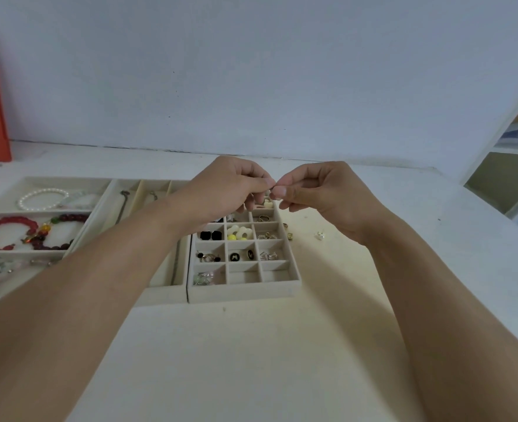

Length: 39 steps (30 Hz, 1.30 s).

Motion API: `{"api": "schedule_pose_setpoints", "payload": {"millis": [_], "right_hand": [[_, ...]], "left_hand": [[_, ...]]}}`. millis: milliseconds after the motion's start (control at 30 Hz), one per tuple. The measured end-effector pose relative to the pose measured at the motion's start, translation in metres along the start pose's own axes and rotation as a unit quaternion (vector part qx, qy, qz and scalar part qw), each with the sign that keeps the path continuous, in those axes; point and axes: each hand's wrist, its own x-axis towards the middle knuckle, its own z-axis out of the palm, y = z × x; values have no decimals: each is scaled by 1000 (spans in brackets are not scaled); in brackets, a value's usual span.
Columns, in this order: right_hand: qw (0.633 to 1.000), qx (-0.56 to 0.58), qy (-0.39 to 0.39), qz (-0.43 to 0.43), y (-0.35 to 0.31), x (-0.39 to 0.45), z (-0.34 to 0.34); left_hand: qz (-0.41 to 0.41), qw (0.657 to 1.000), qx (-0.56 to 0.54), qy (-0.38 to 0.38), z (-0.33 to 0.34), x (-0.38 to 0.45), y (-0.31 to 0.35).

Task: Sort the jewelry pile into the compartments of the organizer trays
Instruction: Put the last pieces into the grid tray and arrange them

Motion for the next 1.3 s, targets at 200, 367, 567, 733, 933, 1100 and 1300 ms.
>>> {"api": "schedule_pose_setpoints", "payload": {"millis": [200, 367, 567, 733, 933, 1100, 1300], "right_hand": [[997, -56, -61, -3, -5, -4, 0], [974, -175, -140, -10, -15, -12, 16], [936, -294, -193, -17, -19, -19, 39], [916, -338, -211, -36, -20, -25, 54], [902, -385, -189, -48, -19, -25, 63], [899, -403, -168, -46, -19, -25, 65], [891, -418, -171, -50, -23, -27, 65]], "left_hand": [[-2, 999, -9, 35, -8, 2, 1], [12, 998, -9, 60, -17, 3, 0], [14, 998, -6, 57, -17, 2, -1], [10, 998, -4, 54, -17, 2, -1], [9, 999, -3, 51, -18, 2, -1], [7, 999, -7, 50, -19, 3, -2], [7, 999, -7, 45, -19, 3, -5]]}}
